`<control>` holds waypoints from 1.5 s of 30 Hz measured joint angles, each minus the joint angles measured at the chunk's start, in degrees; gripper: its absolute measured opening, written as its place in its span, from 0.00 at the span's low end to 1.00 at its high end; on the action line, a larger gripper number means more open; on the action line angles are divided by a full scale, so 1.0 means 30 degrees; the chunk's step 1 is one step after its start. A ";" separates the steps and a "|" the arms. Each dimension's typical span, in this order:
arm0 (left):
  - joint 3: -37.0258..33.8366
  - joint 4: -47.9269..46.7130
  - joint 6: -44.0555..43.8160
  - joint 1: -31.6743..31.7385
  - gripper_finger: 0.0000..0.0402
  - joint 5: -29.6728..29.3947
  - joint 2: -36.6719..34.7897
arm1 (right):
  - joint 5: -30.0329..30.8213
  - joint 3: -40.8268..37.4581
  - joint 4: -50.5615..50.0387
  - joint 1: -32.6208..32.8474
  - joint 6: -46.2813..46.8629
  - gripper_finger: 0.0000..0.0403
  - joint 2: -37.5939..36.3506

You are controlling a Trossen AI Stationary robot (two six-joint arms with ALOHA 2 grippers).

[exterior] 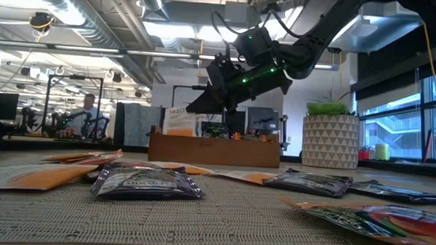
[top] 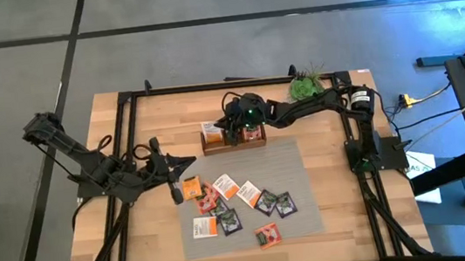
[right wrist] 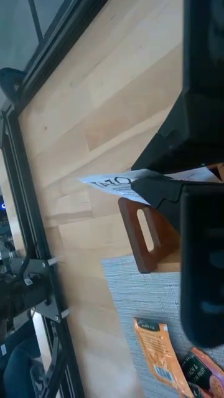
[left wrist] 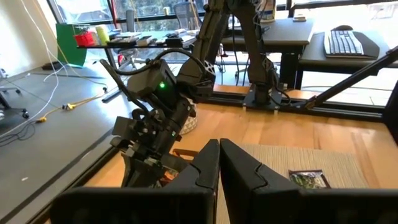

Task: Pick & Place Tea
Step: Put the white tea bag into the left section of the wooden organizer, then put the blue tea bag into the middle section of the wooden organizer

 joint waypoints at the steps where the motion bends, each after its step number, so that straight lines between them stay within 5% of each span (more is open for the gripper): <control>1: 0.0000 -0.0006 0.0010 0.0000 0.02 0.0002 0.0000 | 0.0003 0.0000 -0.0014 0.0000 -0.0001 0.07 0.0000; 19: 0.0000 -0.0361 0.0036 0.0000 0.03 -0.0007 0.0000 | 0.0017 0.0000 -0.0093 0.0000 -0.0874 0.07 0.0000; 33: 0.0000 -0.0361 -0.0100 0.0000 0.03 -0.0015 -0.0007 | 0.0977 -0.0007 -0.0310 -0.0029 -0.0350 0.35 -0.0470; 38: 0.0007 -0.0346 -0.1710 0.0636 0.03 0.1313 0.0201 | -0.1984 0.0015 -0.2575 0.0048 -0.1571 0.36 -0.2984; 45: 0.0007 0.1430 -0.3125 0.2927 0.02 0.6293 0.3243 | -0.7365 0.0015 -1.2223 0.0883 -0.0943 0.36 -0.6669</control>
